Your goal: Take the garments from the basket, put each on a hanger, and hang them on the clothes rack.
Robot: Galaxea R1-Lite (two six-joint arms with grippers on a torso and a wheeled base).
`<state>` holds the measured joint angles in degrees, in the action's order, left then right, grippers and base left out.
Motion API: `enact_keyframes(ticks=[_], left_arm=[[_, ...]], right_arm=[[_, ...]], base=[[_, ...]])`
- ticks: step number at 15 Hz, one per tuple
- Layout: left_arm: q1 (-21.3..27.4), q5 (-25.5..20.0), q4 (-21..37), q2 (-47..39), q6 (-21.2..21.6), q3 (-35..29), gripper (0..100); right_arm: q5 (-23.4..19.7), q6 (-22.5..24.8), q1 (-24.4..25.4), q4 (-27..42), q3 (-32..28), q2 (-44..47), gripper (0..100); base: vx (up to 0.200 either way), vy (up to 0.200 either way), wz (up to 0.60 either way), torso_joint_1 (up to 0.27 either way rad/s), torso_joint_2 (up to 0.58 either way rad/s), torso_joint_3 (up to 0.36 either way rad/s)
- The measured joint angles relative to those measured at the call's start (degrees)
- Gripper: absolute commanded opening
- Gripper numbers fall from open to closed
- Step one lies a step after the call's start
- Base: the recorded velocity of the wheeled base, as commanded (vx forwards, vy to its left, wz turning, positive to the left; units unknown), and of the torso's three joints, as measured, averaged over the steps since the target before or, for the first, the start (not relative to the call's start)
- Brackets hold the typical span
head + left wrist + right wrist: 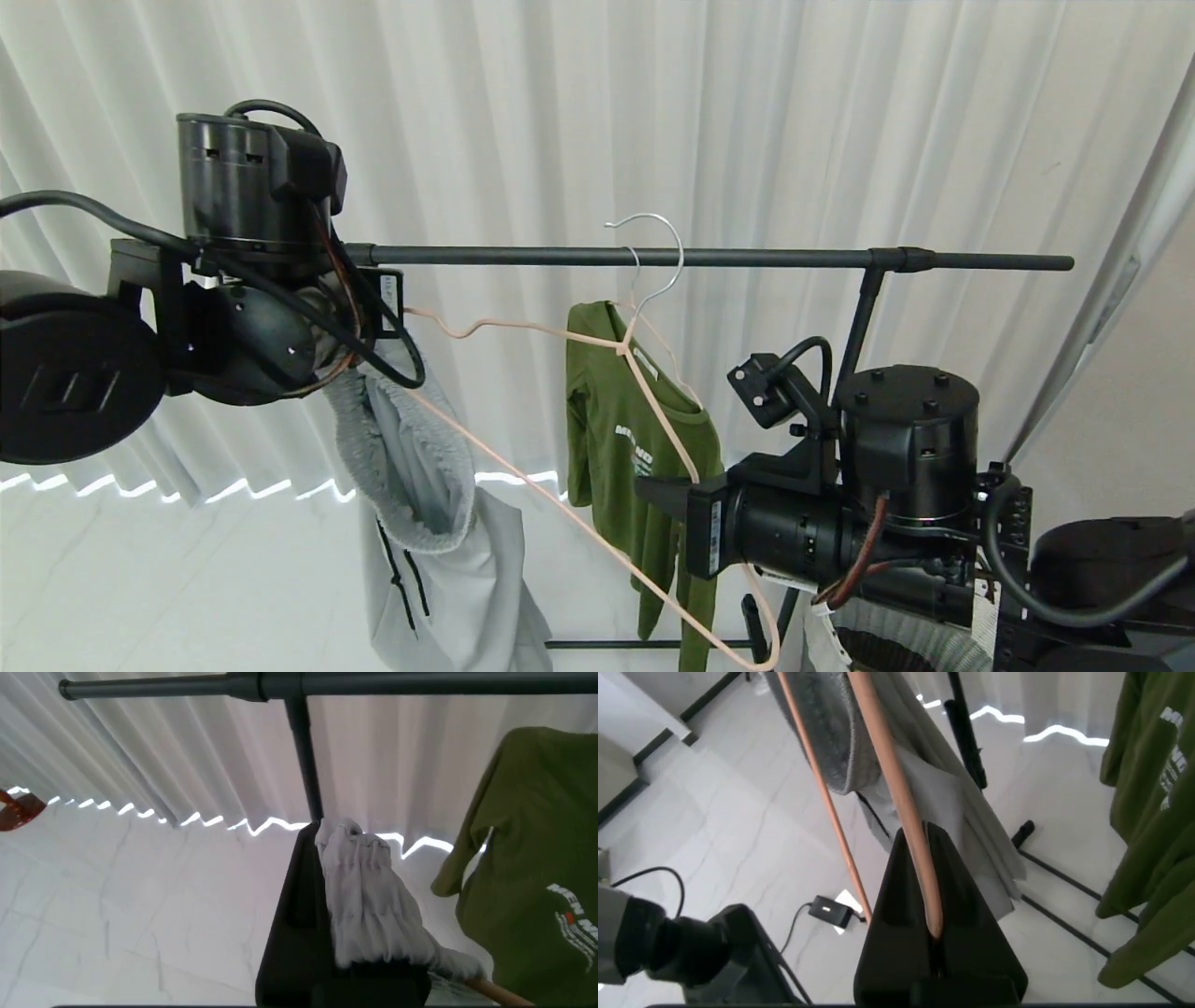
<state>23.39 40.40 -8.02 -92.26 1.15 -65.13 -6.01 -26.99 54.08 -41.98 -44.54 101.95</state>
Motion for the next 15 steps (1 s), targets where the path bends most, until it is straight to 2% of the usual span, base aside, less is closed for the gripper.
enact_keyframes(ticks=[3, 7, 11, 15], left_arm=[[2.04, 0.2, 0.0, -0.4, -0.06, -0.07, 0], [2.49, 1.45, -0.02, -2.32, -0.09, -2.0, 0], [2.34, 1.5, -0.05, -4.07, -0.13, -3.89, 0], [1.18, 2.77, 0.01, -4.73, 0.29, -4.27, 0]], right_arm=[[0.1, 0.0, 0.09, -0.02, -0.71, 1.0, 0], [-0.37, -0.29, 3.25, -0.02, 0.48, 0.94, 0], [-0.01, -3.85, 7.3, -0.16, 0.8, 0.85, 0], [5.88, -4.57, 6.91, -0.22, 0.83, 1.83, 0]], base=[[0.0, 0.0, 0.0, 0.0, 0.0, 0.0], [0.0, 0.0, 0.0, 0.0, 0.0, 0.0], [0.0, 0.0, 0.0, 0.0, 0.0, 0.0], [0.0, 0.0, 0.0, 0.0, 0.0, 0.0]])
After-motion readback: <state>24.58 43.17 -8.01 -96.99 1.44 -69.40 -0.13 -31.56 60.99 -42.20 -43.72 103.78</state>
